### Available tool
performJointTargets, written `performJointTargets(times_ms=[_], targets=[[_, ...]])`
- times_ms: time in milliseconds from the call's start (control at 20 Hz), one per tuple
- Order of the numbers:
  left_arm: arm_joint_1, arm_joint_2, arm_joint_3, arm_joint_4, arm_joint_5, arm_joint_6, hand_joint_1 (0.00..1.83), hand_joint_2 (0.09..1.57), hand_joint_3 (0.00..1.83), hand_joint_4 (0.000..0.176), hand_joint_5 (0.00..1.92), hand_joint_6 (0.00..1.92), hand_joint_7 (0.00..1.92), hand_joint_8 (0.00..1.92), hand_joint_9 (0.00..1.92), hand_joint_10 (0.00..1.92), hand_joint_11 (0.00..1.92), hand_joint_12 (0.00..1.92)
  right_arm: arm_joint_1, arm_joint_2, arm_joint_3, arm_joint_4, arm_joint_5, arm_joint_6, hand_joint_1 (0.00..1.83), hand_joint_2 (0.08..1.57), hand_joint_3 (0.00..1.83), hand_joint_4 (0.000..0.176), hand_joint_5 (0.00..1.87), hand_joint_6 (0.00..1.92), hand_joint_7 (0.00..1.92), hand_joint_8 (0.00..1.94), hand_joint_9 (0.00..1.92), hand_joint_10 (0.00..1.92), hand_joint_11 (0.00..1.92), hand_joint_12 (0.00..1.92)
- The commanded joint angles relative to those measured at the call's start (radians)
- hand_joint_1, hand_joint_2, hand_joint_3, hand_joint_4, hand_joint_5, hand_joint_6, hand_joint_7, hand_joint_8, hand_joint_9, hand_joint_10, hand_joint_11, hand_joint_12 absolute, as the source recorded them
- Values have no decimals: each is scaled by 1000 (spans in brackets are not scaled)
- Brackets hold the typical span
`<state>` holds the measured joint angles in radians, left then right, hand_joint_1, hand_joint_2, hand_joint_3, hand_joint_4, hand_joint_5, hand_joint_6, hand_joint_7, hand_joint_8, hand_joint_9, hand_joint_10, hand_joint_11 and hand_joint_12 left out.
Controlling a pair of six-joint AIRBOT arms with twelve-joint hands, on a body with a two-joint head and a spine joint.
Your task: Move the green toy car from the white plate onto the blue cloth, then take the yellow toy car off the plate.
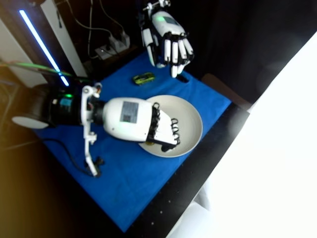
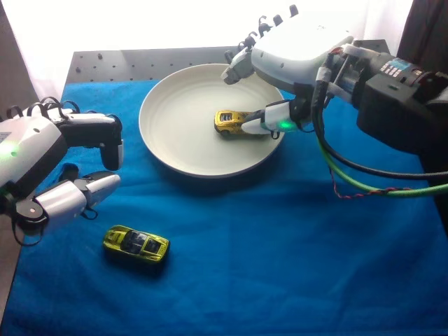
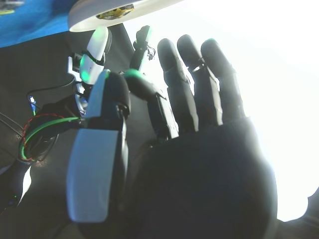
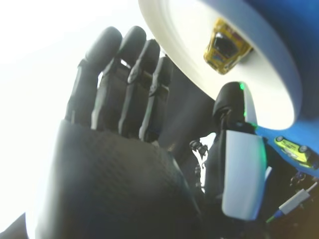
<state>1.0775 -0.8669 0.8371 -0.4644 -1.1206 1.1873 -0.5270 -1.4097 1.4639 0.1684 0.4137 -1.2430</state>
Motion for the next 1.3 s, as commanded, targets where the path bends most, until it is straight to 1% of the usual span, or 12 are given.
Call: performJointTargets(times_ms=[0, 50, 100, 150, 250, 700, 850, 950, 1000, 1050, 1150, 1250], targets=[[-6, -5, 4, 23, -122, -2, 809, 1302, 0, 176, 619, 1507, 741, 40, 348, 1013, 150, 1719, 15, -7, 5, 0, 103, -3, 864, 1018, 0, 0, 756, 7, 869, 53, 633, 734, 315, 1657], [-6, -6, 4, 23, -123, -2, 808, 1303, 1, 176, 617, 1510, 737, 40, 341, 1006, 133, 1710, 15, -11, 11, 2, 98, -3, 870, 1016, 0, 0, 760, 4, 877, 46, 612, 793, 310, 1688], [-6, -6, 4, 23, -125, -3, 811, 1300, 0, 176, 622, 1504, 741, 42, 348, 1005, 145, 1715, 15, -15, 17, 10, 95, -3, 861, 1014, 0, 0, 767, 3, 857, 25, 609, 704, 274, 1618], [-6, -6, 4, 23, -125, -4, 809, 1302, 0, 176, 618, 1509, 724, 36, 337, 994, 128, 1704, 15, -18, 21, 13, 92, -3, 864, 1016, 0, 0, 800, 6, 860, 7, 668, 526, 270, 1526], [-6, -6, 4, 23, -126, -5, 806, 1305, 0, 176, 614, 1515, 725, 40, 332, 1019, 116, 1728, 15, -28, 32, 19, 81, -3, 856, 1027, 1, 0, 815, 5, 852, 1, 687, 423, 241, 1486], [-6, -6, 3, 23, -131, -8, 807, 1305, 0, 176, 614, 1515, 738, 62, 344, 971, 106, 1711, 15, -47, 47, 19, 61, -3, 854, 1012, 0, 0, 829, 4, 879, 8, 728, 418, 294, 1523], [-6, -6, 3, 23, -131, -9, 796, 1313, 2, 176, 598, 1536, 709, 65, 324, 932, 91, 1676, 15, -55, 50, 19, 55, -3, 854, 1016, 0, 0, 780, 1, 718, 0, 649, 200, 197, 1435], [-6, -7, 3, 23, -131, -11, 795, 1315, 0, 176, 596, 1539, 694, 67, 300, 961, 76, 1707, 15, -58, 50, 19, 52, -3, 849, 1030, 1, 0, 785, 2, 540, 0, 526, 53, 17, 1404], [-6, -7, 3, 23, -132, -13, 798, 1313, 0, 176, 599, 1536, 694, 71, 305, 977, 84, 1713, 14, -59, 51, 19, 51, -3, 847, 1030, 0, 0, 776, 2, 589, 25, 588, 73, 59, 1438], [-6, -7, 3, 23, -133, -15, 794, 1315, 0, 176, 596, 1539, 687, 75, 313, 945, 98, 1677, 14, -61, 52, 19, 48, -3, 853, 1029, 0, 0, 774, 2, 744, 53, 723, 135, 169, 1474], [-6, -7, 3, 24, -133, -16, 791, 1316, 0, 176, 595, 1541, 685, 76, 319, 940, 107, 1669, 14, -65, 55, 19, 43, -3, 866, 1034, 1, 0, 777, 2, 800, 49, 769, 156, 228, 1473], [-6, -7, 3, 24, -134, -17, 793, 1316, 0, 176, 596, 1540, 680, 103, 311, 1019, 135, 1709, 13, -70, 59, 19, 37, -3, 883, 1022, 0, 0, 817, 7, 881, 35, 843, 167, 323, 1451]])
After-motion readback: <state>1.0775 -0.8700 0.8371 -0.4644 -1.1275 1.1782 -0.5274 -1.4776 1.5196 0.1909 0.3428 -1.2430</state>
